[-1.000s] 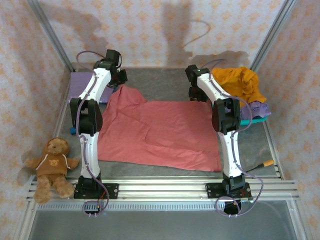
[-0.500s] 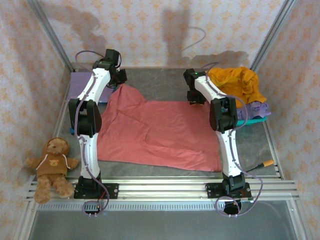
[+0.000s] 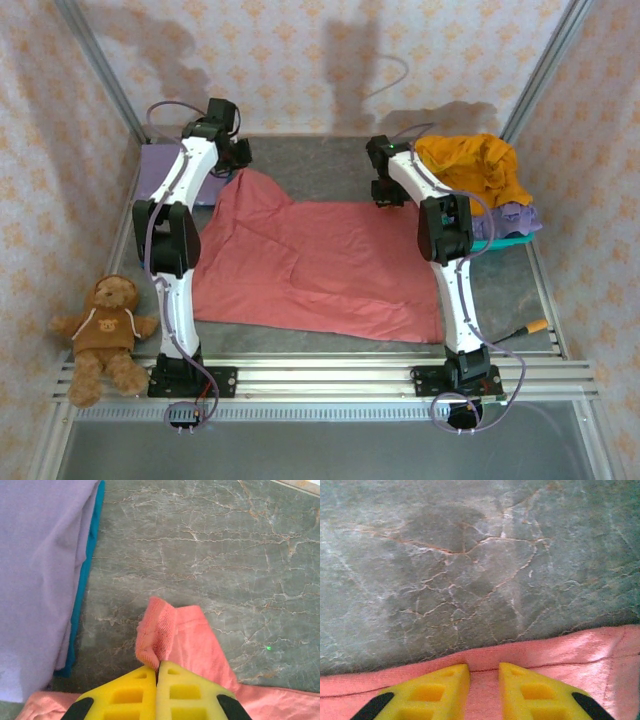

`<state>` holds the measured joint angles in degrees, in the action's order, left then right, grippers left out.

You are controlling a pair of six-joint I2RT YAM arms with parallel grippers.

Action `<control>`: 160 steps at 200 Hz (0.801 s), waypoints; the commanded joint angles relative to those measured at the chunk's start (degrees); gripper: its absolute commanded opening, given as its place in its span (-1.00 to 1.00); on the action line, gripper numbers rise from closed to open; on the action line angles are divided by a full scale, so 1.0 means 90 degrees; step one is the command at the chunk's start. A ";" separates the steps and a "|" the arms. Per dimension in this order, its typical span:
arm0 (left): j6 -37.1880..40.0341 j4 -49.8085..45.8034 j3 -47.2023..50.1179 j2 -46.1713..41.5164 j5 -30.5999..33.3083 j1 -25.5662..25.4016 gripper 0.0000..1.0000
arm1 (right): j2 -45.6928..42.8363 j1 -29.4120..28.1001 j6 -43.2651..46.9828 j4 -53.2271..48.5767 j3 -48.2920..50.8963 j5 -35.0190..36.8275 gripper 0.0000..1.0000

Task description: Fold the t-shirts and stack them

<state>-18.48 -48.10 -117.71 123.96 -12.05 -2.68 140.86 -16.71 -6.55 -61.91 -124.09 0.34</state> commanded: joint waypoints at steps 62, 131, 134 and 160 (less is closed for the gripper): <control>0.0043 0.0178 0.0562 -0.0850 -0.0086 0.0313 -1.00 | -0.0320 0.0015 0.0161 -0.0052 0.0108 -0.0237 -1.00; 0.0099 0.0217 0.1306 -0.1585 -0.0091 0.0341 -1.00 | -0.1546 0.0013 -0.0359 0.0281 0.1341 -0.0389 -1.00; 0.0109 0.0217 0.1345 -0.1586 -0.0096 0.0351 -1.00 | -0.1607 0.0010 -0.0395 0.0316 0.1444 -0.0389 -1.00; 0.0212 0.0154 0.1705 -0.2072 -0.0070 0.0366 -1.00 | -0.2264 -0.0073 -0.0611 0.0570 0.2357 -0.0409 -1.00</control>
<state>-18.06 -46.85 -104.73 110.21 -13.10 0.08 127.13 -16.73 -8.97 -58.59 -108.36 -3.88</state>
